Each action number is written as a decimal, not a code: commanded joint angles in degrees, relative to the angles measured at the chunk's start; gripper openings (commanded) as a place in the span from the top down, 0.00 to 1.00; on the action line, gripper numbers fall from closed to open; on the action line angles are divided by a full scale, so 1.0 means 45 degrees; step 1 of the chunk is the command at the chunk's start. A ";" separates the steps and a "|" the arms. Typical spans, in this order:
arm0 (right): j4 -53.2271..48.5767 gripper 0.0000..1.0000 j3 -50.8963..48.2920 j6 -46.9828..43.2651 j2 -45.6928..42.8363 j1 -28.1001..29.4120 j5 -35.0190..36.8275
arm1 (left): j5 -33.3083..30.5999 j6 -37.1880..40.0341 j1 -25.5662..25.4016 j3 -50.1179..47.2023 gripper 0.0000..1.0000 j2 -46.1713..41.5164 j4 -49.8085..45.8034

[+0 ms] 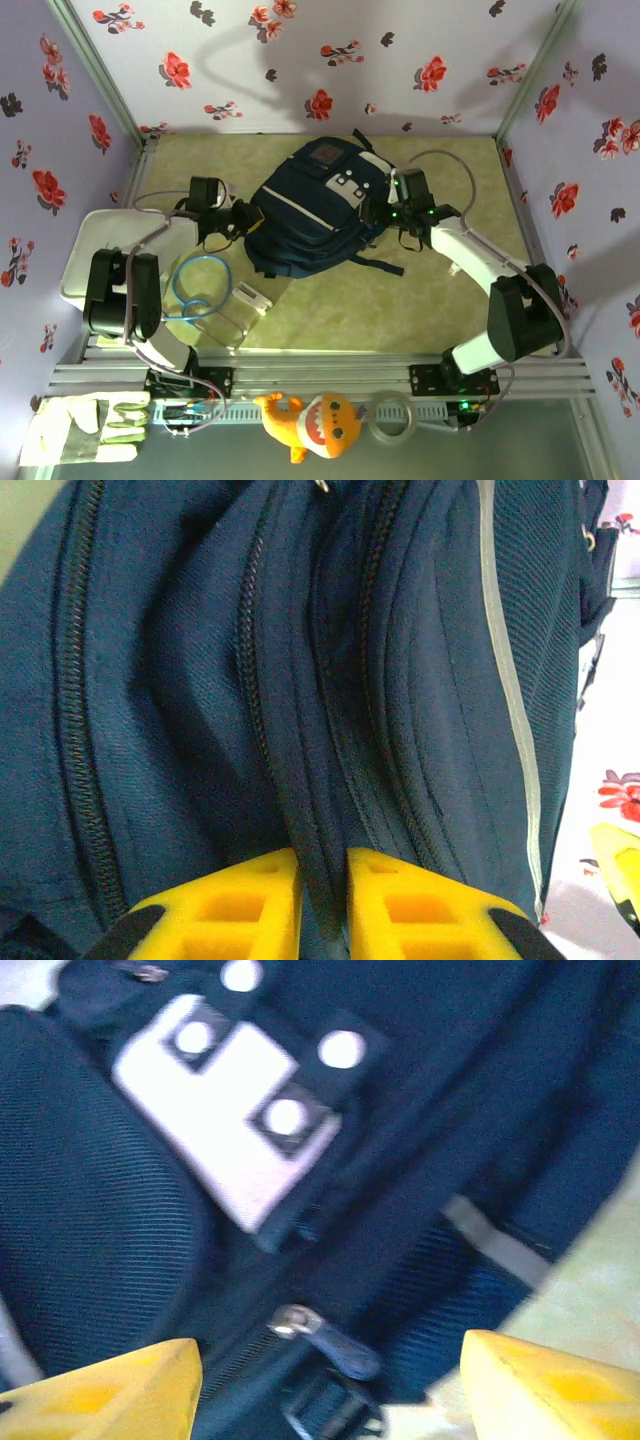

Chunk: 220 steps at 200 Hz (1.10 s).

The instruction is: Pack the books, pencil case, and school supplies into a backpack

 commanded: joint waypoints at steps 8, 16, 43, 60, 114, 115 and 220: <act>0.1238 0.26 0.0172 0.0219 0.0755 0.0714 -0.0951 | -0.0483 -0.0029 0.0105 0.0057 0.81 -0.0070 0.0165; 0.1304 0.25 0.0320 0.0189 0.0942 0.0926 -0.1008 | -0.0496 -0.0037 0.0100 0.0038 0.81 -0.0087 0.0163; 0.1467 0.24 0.0726 0.0277 0.1590 0.1360 -0.1272 | -0.0565 0.0022 0.0109 -0.0040 0.80 -0.0146 0.0088; 0.1610 0.23 0.0777 0.0324 0.1834 0.1546 -0.1314 | -0.0595 0.0019 0.0098 -0.0069 0.79 -0.0109 0.0072; 0.1978 0.22 0.1008 0.0249 0.2469 0.1802 -0.1807 | -0.0532 0.0068 0.0078 -0.0033 0.77 0.0068 0.0070; 0.1983 0.22 0.1016 0.0254 0.2477 0.1805 -0.1815 | -0.0534 0.0078 0.0078 -0.0032 0.77 0.0068 0.0069; 0.1051 0.21 0.0033 -0.0036 0.1777 0.2908 -0.3141 | -0.0491 0.0010 -0.0232 0.0042 0.76 0.0573 0.0226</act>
